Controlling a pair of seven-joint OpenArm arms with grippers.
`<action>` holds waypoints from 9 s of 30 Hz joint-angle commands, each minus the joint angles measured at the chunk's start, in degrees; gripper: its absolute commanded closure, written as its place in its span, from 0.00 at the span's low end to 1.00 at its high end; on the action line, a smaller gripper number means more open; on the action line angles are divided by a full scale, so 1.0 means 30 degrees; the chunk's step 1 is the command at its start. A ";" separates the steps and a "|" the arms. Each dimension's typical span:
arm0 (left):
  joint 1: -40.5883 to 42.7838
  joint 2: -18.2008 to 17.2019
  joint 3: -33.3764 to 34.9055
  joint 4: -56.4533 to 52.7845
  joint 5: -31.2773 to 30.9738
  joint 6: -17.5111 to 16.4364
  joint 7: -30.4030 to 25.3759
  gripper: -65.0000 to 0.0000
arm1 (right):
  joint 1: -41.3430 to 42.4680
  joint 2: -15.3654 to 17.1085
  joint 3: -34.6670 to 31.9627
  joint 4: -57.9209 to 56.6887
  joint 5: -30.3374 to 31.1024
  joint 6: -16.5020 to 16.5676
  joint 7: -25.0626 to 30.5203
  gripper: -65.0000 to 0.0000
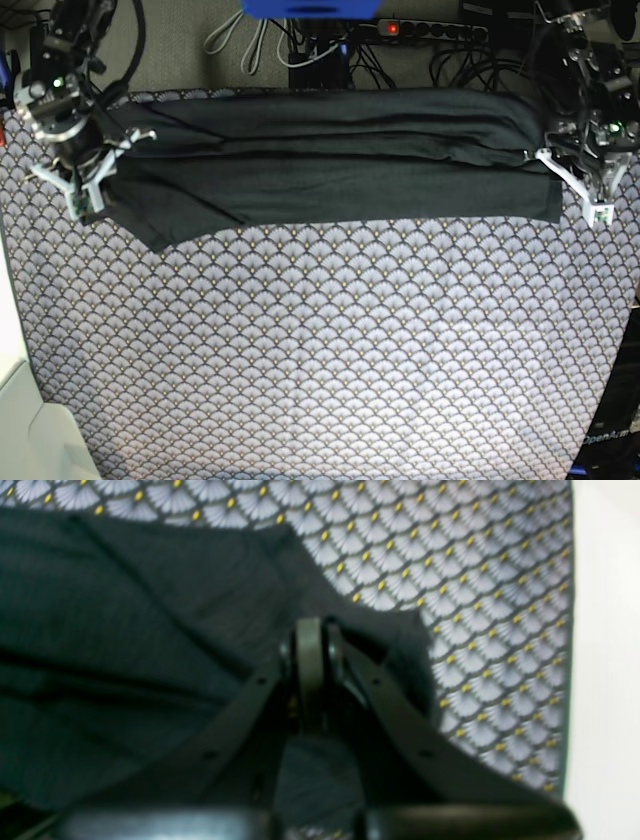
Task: Fold the T-shirt properly
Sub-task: 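Grasp both ends of the folded strip with both grippers, then lift the strip end with the left gripper and fold it toward the right gripper, then lower the folded end onto the strip with the left gripper, then lift the strip end with the right gripper toward the left gripper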
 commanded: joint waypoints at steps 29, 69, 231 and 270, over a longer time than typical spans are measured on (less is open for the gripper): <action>-0.0347 -0.0617 -0.2225 0.0064 -0.0369 -0.1827 -0.0109 0.65 | -0.1971 -0.0389 0.3645 -0.0640 0.3071 -0.0083 0.0252 1.00; -0.1549 0.0438 -0.3543 -0.2221 -0.4062 -0.4698 -0.0197 0.39 | -0.1502 -0.0272 0.3205 -0.2867 0.3071 -0.0083 0.0194 0.56; -0.4596 0.6182 2.1394 0.0416 -0.2684 0.6994 0.1327 0.99 | -0.0681 0.1457 0.3234 -0.2896 0.3042 -0.0083 0.0194 0.56; -0.4479 0.3515 1.2281 -0.3189 -0.2127 0.7052 -0.0461 0.99 | -0.1443 0.1340 -0.7257 0.0796 0.3130 -0.0083 -0.2707 0.56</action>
